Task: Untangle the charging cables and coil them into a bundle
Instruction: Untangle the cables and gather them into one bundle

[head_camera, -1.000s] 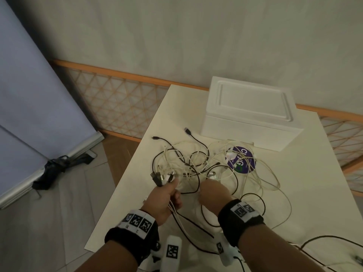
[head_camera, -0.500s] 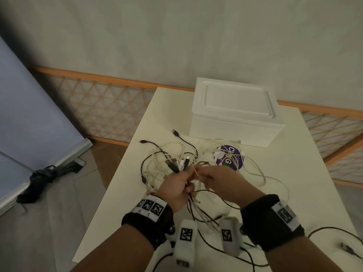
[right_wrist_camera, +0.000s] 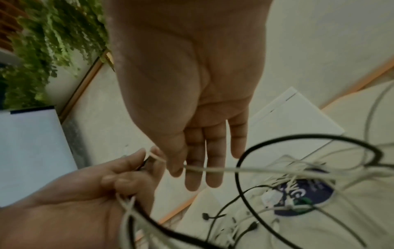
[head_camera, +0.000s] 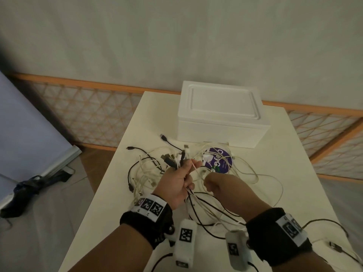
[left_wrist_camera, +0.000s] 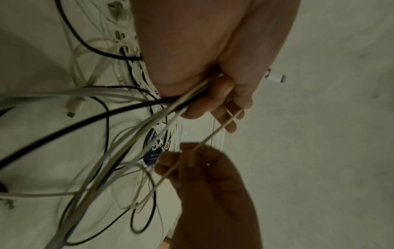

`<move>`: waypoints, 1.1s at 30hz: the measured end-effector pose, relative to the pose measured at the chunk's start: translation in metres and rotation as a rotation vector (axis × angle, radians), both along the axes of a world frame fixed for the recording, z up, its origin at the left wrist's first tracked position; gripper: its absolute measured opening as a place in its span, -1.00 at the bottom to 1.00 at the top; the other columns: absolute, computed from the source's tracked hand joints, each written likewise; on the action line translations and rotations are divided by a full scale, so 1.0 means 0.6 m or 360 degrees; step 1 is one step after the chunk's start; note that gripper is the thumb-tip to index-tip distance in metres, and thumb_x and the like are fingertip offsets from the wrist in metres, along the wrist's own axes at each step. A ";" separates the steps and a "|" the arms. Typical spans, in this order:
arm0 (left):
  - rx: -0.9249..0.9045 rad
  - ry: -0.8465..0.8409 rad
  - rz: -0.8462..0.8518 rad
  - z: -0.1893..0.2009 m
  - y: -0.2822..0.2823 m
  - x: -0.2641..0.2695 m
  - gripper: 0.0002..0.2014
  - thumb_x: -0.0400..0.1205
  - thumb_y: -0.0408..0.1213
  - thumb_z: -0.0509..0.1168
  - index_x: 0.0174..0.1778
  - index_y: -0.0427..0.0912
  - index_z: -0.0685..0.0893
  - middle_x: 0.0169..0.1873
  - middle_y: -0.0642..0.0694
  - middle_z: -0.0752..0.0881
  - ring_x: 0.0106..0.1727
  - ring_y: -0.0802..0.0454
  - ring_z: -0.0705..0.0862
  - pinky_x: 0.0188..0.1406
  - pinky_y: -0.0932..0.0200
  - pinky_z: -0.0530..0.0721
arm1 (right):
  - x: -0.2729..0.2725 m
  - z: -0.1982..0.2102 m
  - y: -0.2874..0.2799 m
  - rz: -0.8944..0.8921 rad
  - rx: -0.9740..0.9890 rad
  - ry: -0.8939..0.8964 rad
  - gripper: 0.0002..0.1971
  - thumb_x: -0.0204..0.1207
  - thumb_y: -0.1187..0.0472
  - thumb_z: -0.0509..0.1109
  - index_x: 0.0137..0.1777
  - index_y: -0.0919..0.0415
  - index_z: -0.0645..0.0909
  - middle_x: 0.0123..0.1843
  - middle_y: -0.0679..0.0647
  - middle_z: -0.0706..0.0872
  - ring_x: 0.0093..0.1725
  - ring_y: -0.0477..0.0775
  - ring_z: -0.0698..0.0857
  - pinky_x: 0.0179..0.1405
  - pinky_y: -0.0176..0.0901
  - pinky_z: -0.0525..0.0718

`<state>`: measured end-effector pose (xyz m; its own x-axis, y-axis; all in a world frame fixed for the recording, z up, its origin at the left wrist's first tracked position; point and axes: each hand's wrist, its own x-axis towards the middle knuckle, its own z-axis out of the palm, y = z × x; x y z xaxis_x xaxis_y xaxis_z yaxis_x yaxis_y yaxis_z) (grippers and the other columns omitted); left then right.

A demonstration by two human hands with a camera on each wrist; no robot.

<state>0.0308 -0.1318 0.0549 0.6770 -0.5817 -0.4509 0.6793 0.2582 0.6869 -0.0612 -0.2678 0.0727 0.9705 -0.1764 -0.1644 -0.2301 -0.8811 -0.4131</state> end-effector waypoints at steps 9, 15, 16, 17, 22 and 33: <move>0.0081 -0.0014 0.0394 0.010 0.051 0.045 -0.81 0.52 -0.11 0.38 -0.35 -0.09 0.59 -0.60 0.02 0.49 -0.60 0.16 0.41 -0.54 0.25 0.39 | -0.006 -0.013 -0.005 -0.0004 0.0114 -0.0027 -0.81 0.63 -0.04 0.24 0.03 -0.04 0.65 -0.08 -0.07 0.77 -0.06 -0.01 0.70 0.04 -0.13 0.59; -0.0122 0.0247 0.0790 0.001 0.161 0.089 -0.57 0.63 0.00 0.26 -0.53 -0.07 0.38 -0.63 0.04 0.34 -0.62 0.12 0.39 -0.37 0.15 0.61 | -0.047 -0.011 -0.069 -0.0161 -0.0155 0.0118 -0.85 0.62 0.09 0.24 -0.06 -0.14 0.63 -0.22 -0.25 0.69 -0.22 -0.38 0.56 0.39 -0.03 0.36; -0.0066 0.0201 0.0695 0.004 0.163 0.083 -0.55 0.63 -0.01 0.25 -0.54 -0.05 0.34 -0.65 0.05 0.28 -0.68 0.15 0.28 -0.57 0.25 0.48 | -0.044 -0.009 -0.065 -0.0167 -0.0194 0.0095 -0.84 0.63 0.09 0.22 -0.05 -0.14 0.62 -0.18 -0.22 0.70 -0.18 -0.32 0.58 0.42 -0.02 0.32; 0.0011 0.0123 0.0556 0.011 0.157 0.072 -0.59 0.64 -0.03 0.24 -0.50 -0.04 0.35 -0.66 0.05 0.29 -0.71 0.17 0.22 -0.68 0.34 0.32 | -0.038 -0.006 -0.056 -0.0152 -0.0215 0.0018 -0.84 0.63 0.08 0.21 -0.05 -0.12 0.63 -0.15 -0.18 0.72 -0.13 -0.22 0.61 0.41 -0.04 0.31; 0.0686 -0.0638 -0.0470 0.037 0.080 -0.018 -0.83 0.69 -0.06 0.24 -0.01 -0.04 0.68 -0.27 0.00 0.82 -0.64 0.15 0.29 -0.67 0.30 0.27 | 0.018 0.024 0.028 0.0245 -0.0504 -0.0272 -0.71 0.48 -0.06 0.13 -0.24 -0.04 0.68 -0.30 -0.13 0.73 -0.22 -0.06 0.71 0.07 -0.03 0.49; 0.0563 -0.0724 -0.0172 0.087 0.116 -0.004 -0.78 0.67 -0.20 0.29 0.01 -0.25 0.77 -0.62 0.05 0.34 -0.65 0.18 0.19 -0.70 0.30 0.19 | -0.003 -0.002 0.006 0.0042 -0.0040 -0.0094 -0.78 0.61 0.34 0.23 0.09 0.14 0.67 0.05 -0.01 0.71 0.09 -0.03 0.66 -0.03 -0.42 0.41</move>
<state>0.0286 -0.0621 0.1072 0.7932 -0.5251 -0.3083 0.3059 -0.0942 0.9474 -0.0633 -0.2644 0.0712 0.9827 -0.1539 -0.1028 -0.1826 -0.8969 -0.4029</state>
